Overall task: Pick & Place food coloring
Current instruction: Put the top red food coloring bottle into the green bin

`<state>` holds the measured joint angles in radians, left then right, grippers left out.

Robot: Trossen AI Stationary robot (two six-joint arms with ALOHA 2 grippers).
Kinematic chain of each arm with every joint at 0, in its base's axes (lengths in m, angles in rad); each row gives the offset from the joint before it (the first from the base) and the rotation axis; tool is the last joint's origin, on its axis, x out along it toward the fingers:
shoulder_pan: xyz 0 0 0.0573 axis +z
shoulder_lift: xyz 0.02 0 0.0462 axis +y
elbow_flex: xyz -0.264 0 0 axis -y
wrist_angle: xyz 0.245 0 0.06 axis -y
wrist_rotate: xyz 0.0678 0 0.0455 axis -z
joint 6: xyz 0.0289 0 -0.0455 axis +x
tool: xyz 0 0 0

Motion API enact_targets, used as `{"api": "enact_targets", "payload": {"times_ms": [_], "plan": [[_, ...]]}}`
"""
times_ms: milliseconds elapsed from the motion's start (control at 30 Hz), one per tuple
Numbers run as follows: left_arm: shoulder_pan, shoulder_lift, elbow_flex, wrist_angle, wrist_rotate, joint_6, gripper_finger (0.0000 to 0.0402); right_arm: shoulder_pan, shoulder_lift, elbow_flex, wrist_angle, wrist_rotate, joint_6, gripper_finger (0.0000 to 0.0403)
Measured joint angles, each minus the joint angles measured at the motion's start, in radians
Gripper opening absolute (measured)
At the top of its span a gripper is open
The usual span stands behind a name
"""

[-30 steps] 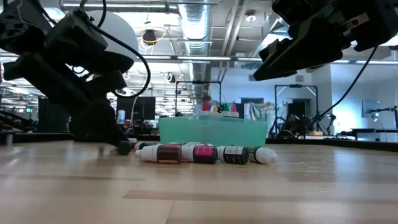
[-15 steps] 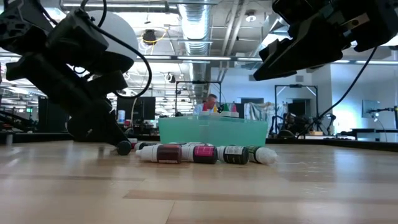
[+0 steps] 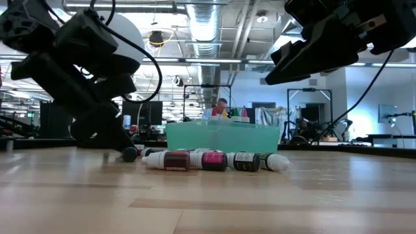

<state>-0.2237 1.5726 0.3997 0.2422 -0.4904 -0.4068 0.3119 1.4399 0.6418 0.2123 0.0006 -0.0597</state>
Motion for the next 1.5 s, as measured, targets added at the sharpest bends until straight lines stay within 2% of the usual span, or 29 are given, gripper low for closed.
{"api": "enact_targets", "payload": {"times_ms": [300,600,867,1500], "plan": [[0.002,0.003,0.145,-0.279,0.051,0.014,0.0071,0.000,0.000,0.000,-0.004,0.000,0.000,0.0152],[-0.002,0.008,0.385,-0.738,0.253,0.068,0.0072,0.000,0.000,0.000,-0.018,0.000,0.000,0.0152],[0.007,0.005,0.556,-1.002,0.361,0.098,0.0073,0.000,0.000,0.000,-0.018,0.000,0.000,0.0152],[0.059,0.099,0.575,-1.269,0.617,0.002,0.0073,-0.009,0.000,0.000,-0.017,-0.001,0.000,0.0152]]}}
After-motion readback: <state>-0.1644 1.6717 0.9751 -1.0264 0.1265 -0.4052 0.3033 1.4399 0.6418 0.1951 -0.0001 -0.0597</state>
